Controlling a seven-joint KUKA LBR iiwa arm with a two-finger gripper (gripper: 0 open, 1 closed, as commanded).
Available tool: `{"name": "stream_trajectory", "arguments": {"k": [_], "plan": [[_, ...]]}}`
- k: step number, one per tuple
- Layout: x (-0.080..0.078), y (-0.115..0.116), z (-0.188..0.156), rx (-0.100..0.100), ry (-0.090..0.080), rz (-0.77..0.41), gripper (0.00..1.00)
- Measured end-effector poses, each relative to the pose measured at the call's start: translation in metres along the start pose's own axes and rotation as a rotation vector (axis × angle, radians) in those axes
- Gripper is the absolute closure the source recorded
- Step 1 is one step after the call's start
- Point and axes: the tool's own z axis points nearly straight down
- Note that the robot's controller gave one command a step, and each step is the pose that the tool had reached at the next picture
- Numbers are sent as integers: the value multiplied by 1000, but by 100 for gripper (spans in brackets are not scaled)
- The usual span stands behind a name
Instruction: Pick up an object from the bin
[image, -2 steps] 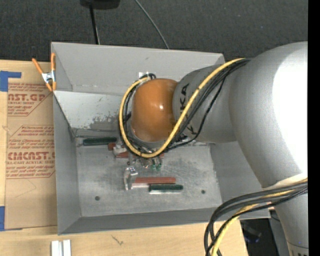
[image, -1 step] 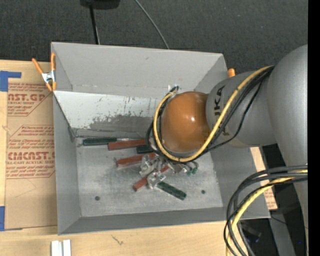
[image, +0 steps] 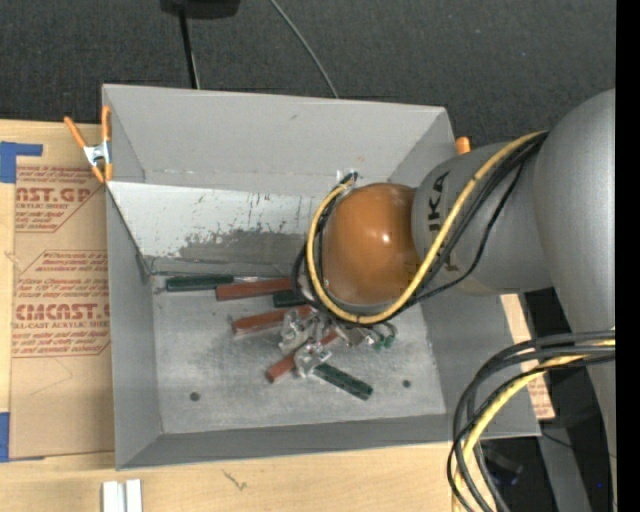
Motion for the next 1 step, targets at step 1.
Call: {"name": "stream_trajectory", "arguments": {"k": [1], "plan": [[8, 11, -143, -3, 11, -67, 100]]}}
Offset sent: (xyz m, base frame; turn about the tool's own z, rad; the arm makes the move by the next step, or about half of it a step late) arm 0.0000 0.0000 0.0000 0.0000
